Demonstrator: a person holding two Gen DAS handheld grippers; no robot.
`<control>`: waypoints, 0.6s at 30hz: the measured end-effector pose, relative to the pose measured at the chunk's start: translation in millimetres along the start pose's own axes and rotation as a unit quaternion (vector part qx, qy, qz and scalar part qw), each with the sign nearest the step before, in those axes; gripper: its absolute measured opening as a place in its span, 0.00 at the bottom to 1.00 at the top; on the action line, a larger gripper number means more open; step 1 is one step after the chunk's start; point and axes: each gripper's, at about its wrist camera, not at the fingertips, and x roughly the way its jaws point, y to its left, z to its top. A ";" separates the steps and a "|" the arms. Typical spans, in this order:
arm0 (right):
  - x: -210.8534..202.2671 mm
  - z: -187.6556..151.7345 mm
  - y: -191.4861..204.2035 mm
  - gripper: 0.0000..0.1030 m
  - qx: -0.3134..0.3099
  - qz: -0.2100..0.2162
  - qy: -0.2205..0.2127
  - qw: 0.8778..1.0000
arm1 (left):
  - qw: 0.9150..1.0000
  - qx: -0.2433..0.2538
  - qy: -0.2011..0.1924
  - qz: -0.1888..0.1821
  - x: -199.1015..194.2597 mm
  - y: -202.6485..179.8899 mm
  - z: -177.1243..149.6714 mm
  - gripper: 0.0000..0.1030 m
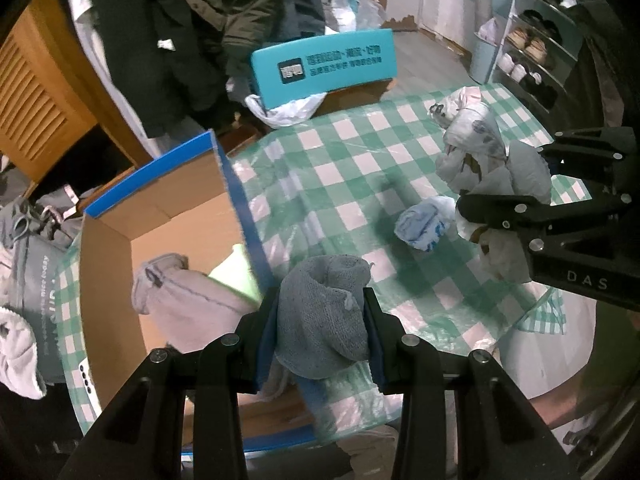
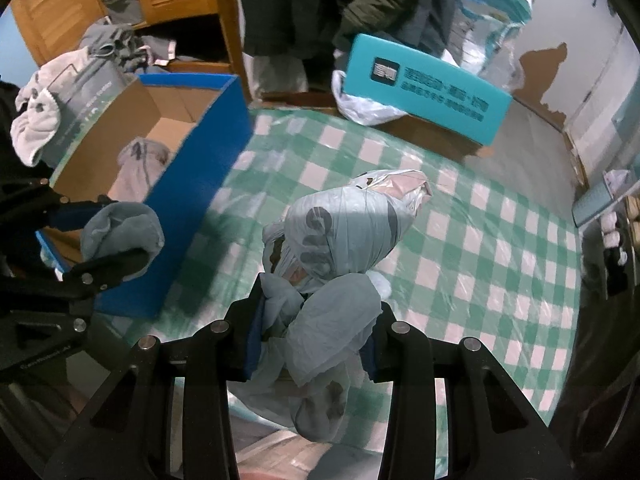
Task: Organize soft objects
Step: 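Lift the light grey sock with the left tool while the right tool carries the bag bundle toward the box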
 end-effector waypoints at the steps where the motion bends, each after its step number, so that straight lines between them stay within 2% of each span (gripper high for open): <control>1: -0.5 2.7 3.7 0.37 -0.003 0.001 -0.001 1.000 | 1.000 -0.002 -0.002 0.001 -1.5 2.8 -0.9 0.38; 18: -1.1 37.9 66.0 0.37 -0.043 0.033 -0.011 0.998 | 0.998 -0.058 -0.014 0.011 -15.4 62.5 -23.8 0.38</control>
